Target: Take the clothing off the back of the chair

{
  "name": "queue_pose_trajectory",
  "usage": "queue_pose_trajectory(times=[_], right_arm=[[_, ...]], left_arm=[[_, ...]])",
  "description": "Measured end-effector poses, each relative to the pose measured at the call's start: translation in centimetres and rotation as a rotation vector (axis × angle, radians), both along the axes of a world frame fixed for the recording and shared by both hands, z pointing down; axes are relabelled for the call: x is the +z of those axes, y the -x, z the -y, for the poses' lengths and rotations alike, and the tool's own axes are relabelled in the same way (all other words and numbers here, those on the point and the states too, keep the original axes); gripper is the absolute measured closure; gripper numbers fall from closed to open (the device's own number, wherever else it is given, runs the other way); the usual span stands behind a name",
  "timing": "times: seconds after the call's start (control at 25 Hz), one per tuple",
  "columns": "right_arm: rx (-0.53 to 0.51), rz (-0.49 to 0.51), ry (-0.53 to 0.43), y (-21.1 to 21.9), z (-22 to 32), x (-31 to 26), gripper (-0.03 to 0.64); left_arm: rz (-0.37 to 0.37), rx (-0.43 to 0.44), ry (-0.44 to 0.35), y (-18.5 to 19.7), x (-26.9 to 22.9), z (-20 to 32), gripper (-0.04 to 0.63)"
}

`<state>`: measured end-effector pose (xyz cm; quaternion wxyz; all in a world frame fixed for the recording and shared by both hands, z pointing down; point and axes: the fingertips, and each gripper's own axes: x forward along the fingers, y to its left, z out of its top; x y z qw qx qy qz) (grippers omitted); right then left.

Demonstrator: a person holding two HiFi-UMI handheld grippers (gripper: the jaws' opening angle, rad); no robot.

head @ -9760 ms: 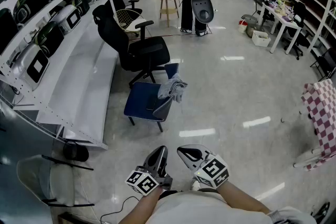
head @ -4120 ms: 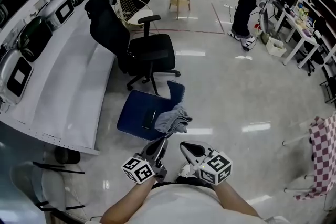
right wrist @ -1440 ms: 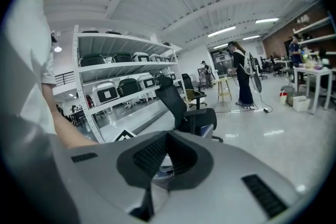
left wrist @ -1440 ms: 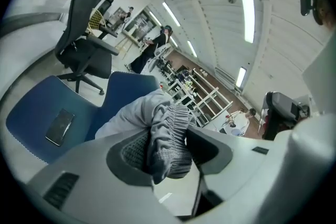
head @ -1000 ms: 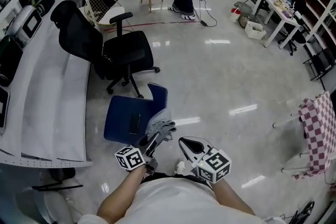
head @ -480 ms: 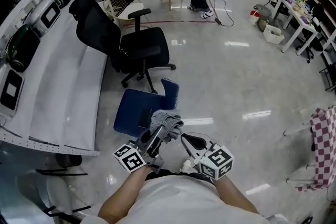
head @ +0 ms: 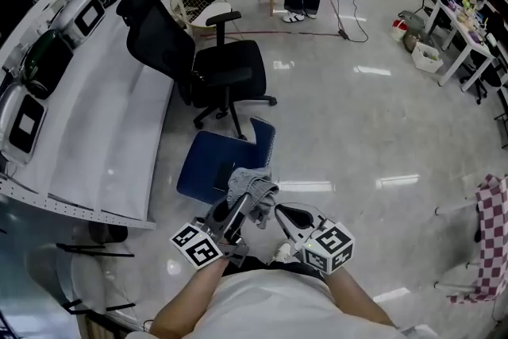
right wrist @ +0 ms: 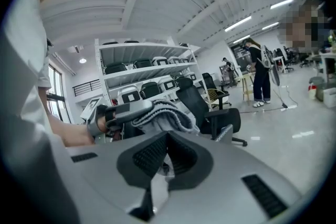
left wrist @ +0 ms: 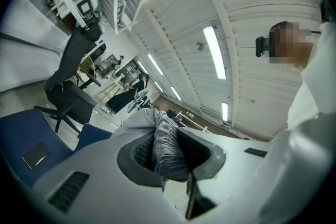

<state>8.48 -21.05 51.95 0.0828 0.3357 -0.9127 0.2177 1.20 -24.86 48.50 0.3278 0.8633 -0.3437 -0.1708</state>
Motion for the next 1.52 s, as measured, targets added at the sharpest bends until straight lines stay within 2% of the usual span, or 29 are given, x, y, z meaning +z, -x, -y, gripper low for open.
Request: queue_pose_trajectory(times=[0.32,0.56,0.72,1.04,1.32,1.52], right_arm=[[-0.083,0.061,0.043,0.8,-1.1,1.7,0.600],[-0.128,0.086,0.059,2.4,-1.4,2.1,0.600],[-0.142,0.087,0.063,3.7,-2.1,2.3,0.600],[-0.090,0.030,0.042,6.1,-4.1,1.4,0.600],[-0.017,-0.034,0.042,9.8,-8.7,0.7,0.600],[0.003,-0.063,0.028,12.5,-11.7,0.0,0.600]], left_arm=[[0.003,-0.074,0.012,0.1,-0.6,-2.0,0.511],[0.055,-0.088,0.014,1.0,-0.7,-3.6,0.511],[0.065,-0.103,0.022,2.3,-0.5,-5.0,0.511],[0.016,-0.089,0.009,5.4,-0.7,-7.7,0.511],[-0.054,-0.059,0.019,10.2,-0.3,-12.4,0.511],[-0.074,-0.027,-0.004,12.4,-0.6,-14.7,0.511]])
